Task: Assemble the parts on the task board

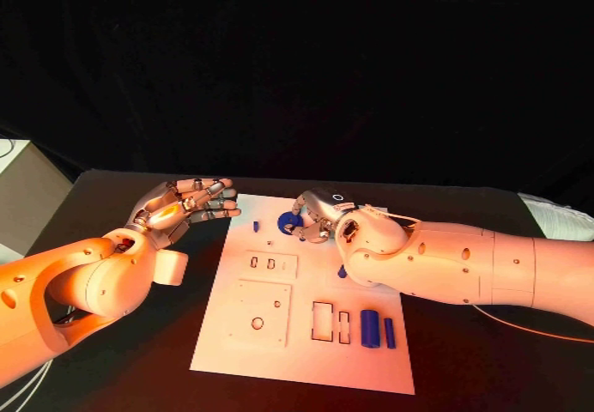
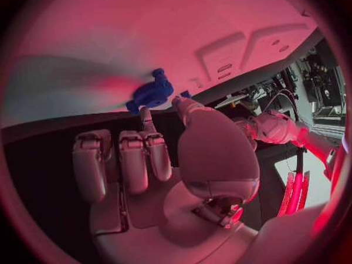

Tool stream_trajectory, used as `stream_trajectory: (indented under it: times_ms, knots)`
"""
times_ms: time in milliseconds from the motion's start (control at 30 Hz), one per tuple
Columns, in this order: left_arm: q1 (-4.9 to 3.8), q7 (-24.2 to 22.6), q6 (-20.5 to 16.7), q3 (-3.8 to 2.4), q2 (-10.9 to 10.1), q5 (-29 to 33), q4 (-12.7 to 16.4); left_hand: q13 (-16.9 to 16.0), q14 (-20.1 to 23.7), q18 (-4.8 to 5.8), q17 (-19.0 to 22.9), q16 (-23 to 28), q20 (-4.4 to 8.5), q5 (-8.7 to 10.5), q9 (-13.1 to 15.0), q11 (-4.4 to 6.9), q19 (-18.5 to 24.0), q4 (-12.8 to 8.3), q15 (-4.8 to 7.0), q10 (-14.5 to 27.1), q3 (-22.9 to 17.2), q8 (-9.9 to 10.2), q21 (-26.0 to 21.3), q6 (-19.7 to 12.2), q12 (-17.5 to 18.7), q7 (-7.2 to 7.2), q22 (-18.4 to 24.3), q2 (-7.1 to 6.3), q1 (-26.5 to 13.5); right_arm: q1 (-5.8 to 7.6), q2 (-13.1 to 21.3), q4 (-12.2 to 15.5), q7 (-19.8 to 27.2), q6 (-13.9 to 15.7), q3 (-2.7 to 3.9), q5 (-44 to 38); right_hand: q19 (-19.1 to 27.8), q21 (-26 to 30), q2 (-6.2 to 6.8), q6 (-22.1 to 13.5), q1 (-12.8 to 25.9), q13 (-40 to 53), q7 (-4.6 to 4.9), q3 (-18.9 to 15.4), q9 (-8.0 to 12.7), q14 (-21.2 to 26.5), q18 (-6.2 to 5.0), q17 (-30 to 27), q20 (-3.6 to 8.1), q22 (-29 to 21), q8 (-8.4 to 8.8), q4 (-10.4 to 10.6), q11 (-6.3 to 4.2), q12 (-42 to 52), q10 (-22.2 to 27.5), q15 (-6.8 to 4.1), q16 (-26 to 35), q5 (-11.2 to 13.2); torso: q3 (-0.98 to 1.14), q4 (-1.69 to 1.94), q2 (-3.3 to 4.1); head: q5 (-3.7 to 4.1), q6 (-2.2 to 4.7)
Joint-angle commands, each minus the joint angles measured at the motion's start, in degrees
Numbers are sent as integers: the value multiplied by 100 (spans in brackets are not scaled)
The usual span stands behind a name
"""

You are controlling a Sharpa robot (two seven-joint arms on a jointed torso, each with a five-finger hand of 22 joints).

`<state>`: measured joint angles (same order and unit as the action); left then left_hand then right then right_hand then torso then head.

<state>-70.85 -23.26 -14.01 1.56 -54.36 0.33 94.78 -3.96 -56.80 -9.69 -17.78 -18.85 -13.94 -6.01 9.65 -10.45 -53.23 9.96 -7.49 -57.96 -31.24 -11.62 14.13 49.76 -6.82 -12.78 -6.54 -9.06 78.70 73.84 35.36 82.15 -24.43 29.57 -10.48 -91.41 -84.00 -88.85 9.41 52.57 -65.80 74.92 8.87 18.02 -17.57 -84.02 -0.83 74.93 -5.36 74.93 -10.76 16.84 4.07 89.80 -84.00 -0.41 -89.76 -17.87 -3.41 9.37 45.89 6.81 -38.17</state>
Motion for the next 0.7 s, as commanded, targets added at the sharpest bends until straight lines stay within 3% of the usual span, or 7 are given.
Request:
stream_trajectory:
  times_ms: [33,367,700]
  knots:
    - [-4,-15,77,-4,8,14,18,-1,33,-75,-8,-35,3,31,-10,11,31,-13,2,-40,-26,24,25,-17,29,-89,6,11,-22,-18,-11,-4,18,-371,-15,133,-537,0,6,-45,58,1497,28,-9,16,-598,49,1507,-62,1393,36,-17,36,10,-589,57,-24,-74,0,0,2,2,14]
    - [-4,-9,64,-4,1,14,27,-1,38,-74,-10,-35,3,30,-11,9,34,-14,1,-38,-26,26,24,-20,33,-92,7,9,-22,-18,33,32,7,-388,-16,195,-544,-13,-2,-57,43,1507,44,30,20,-598,53,1507,-73,1406,61,-22,50,19,-599,71,-24,-164,-2,0,2,7,15]
    - [-3,-10,58,-4,-11,14,24,-1,39,-74,-10,-35,2,30,-11,9,35,-15,0,-37,-27,26,24,-20,33,-92,7,8,-22,-18,293,319,-22,-185,-15,214,-539,-4,-11,-36,47,1508,45,52,16,-598,50,1507,-78,1397,59,-20,52,20,-600,75,-24,-206,2,-14,-6,-5,25]
